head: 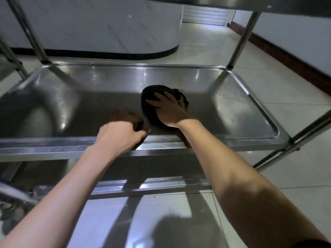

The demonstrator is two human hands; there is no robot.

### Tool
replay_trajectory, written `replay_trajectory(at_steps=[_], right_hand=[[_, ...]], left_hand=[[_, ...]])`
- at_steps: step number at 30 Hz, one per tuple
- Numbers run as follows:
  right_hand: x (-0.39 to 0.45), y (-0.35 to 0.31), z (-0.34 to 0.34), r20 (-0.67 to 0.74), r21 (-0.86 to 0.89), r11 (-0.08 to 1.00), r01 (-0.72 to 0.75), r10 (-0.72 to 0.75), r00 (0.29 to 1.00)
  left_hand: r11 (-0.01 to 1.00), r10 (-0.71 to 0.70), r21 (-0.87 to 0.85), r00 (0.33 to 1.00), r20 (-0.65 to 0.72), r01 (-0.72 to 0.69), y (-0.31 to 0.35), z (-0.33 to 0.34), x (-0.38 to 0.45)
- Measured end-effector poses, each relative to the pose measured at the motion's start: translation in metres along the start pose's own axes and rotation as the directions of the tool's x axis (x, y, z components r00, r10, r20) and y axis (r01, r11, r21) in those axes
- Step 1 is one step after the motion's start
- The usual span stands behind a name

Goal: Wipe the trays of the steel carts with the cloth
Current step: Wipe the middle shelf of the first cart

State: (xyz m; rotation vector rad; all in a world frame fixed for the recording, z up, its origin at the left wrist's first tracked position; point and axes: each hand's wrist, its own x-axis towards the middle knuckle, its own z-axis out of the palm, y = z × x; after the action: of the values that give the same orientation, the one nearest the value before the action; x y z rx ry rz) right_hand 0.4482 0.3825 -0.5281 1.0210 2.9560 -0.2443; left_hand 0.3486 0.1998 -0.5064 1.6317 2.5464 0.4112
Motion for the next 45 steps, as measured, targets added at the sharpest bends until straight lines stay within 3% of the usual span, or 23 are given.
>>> replay_trajectory(at_steps=[4, 9, 11, 15, 21, 24, 27, 29, 34, 45], right_hand=[[0.023, -0.035, 0.003, 0.054, -0.11, 0.979, 0.172, -0.167, 0.984], [0.02, -0.025, 0.0, -0.006, -0.103, 0.973, 0.205, -0.207, 0.978], [0.015, -0.01, -0.002, -0.035, -0.012, 0.992, 0.128, -0.128, 0.991], [0.001, 0.048, -0.006, 0.005, -0.053, 0.995, 0.082, -0.082, 0.997], [-0.045, 0.158, -0.018, -0.063, 0.024, 0.993, -0.118, 0.119, 0.991], [-0.074, 0.205, -0.027, -0.103, 0.007, 0.964, -0.265, 0.265, 0.959], [-0.102, 0.248, -0.037, -0.142, 0.149, 0.888, -0.435, 0.455, 0.879], [-0.111, 0.266, -0.043, -0.136, 0.175, 0.862, -0.476, 0.5, 0.855], [-0.106, 0.266, -0.043, -0.116, 0.194, 0.847, -0.496, 0.521, 0.845], [-0.175, 0.219, -0.019, -0.111, 0.12, 0.876, -0.468, 0.48, 0.87]], left_hand=[[0.999, -0.035, 0.019, 0.999, 0.005, 0.035, -0.007, -0.001, -0.003], [0.999, -0.047, 0.028, 0.999, 0.01, 0.046, -0.004, -0.003, -0.003], [0.998, -0.048, 0.049, 0.999, 0.012, 0.047, 0.005, -0.002, -0.001], [0.996, -0.057, 0.068, 0.998, 0.005, 0.057, 0.037, -0.004, 0.008], [0.988, 0.152, -0.029, 0.984, 0.088, -0.15, 0.114, 0.016, 0.032], [0.989, 0.145, 0.01, 0.983, 0.112, -0.147, 0.132, 0.028, 0.039], [0.983, 0.172, 0.056, 0.982, 0.071, -0.176, 0.125, 0.035, 0.042], [0.98, 0.185, 0.057, 0.981, 0.061, -0.189, 0.123, 0.035, 0.041], [0.971, 0.237, 0.017, 0.971, 0.04, -0.238, 0.116, 0.03, 0.038], [0.945, 0.31, 0.055, 0.938, 0.157, -0.322, 0.109, 0.027, 0.034]])
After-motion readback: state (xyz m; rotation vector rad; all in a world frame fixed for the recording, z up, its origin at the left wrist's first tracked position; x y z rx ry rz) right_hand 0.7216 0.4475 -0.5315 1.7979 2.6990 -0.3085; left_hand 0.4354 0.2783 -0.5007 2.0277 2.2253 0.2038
